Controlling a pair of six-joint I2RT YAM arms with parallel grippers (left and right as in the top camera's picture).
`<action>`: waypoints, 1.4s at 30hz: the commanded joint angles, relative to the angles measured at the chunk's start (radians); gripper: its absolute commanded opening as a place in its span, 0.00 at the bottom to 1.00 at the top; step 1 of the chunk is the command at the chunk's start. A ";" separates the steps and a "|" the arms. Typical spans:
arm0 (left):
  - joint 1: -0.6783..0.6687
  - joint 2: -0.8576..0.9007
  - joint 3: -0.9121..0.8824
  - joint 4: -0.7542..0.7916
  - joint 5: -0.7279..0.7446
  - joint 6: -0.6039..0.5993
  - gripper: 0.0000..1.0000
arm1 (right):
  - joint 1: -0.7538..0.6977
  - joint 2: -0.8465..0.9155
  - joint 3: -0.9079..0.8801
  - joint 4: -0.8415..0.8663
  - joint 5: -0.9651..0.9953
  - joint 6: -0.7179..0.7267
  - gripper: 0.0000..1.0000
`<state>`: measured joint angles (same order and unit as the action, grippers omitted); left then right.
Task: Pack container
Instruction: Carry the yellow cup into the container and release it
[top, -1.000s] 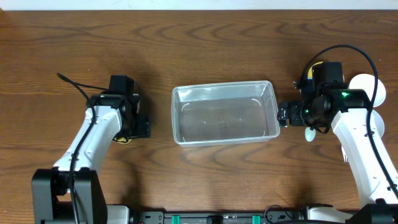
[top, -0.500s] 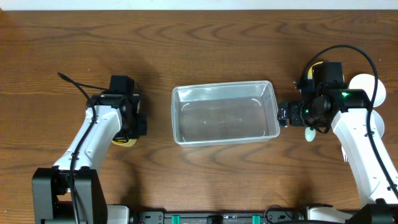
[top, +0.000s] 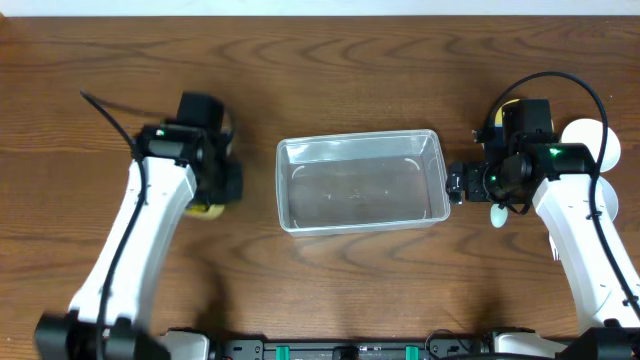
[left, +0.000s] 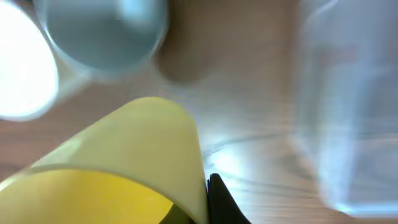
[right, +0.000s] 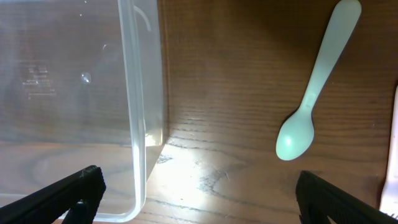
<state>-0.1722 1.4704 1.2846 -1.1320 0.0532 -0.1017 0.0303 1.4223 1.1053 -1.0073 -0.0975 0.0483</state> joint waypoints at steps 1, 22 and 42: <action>-0.108 -0.054 0.185 -0.041 0.014 -0.008 0.06 | 0.006 0.005 0.018 0.002 -0.004 0.010 0.99; -0.399 0.425 0.319 0.083 0.014 0.042 0.06 | 0.006 0.005 0.018 0.001 -0.004 0.010 0.99; -0.342 0.505 0.334 0.106 0.014 0.075 0.63 | 0.005 0.005 0.018 -0.004 -0.004 0.010 0.99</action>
<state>-0.5179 2.0178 1.6012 -1.0069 0.0715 -0.0292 0.0303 1.4223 1.1053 -1.0096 -0.0975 0.0483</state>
